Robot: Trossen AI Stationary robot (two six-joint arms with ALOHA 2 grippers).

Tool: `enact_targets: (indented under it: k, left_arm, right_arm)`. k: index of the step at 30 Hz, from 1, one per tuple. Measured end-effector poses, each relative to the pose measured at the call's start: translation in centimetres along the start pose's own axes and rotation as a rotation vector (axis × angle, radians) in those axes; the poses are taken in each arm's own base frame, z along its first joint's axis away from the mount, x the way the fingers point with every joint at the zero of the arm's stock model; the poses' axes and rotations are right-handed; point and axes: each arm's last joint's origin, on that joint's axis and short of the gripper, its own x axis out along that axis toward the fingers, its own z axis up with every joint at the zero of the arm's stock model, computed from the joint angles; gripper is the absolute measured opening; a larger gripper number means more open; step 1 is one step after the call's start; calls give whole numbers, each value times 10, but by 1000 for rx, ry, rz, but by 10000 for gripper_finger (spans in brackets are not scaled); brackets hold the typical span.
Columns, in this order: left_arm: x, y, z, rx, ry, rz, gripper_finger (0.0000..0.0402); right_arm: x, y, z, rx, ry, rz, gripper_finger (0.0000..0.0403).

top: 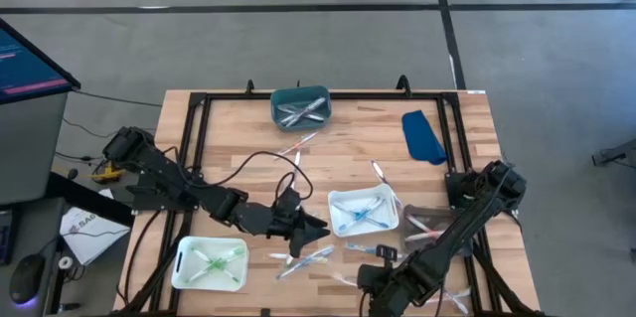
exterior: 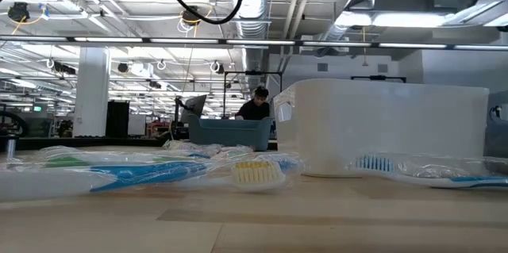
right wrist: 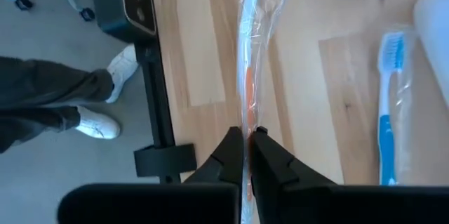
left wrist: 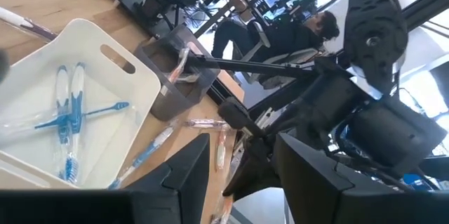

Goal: Pick & Place Toothbrushes
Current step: Put the orange toothbrush into the black bin

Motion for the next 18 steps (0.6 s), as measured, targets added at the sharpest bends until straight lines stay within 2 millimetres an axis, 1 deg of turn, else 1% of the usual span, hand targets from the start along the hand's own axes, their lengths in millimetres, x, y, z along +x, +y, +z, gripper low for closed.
enact_targets:
  k: [7, 18]
  left_arm:
    - [0, -1, 0, -3, -4, -5, 158]
    - [0, -2, 1, -12, -14, -20, 158]
  right_arm:
    - [-8, 2, 8, 11, -38, -13, 3]
    - [-9, 2, 8, 12, -39, -12, 6]
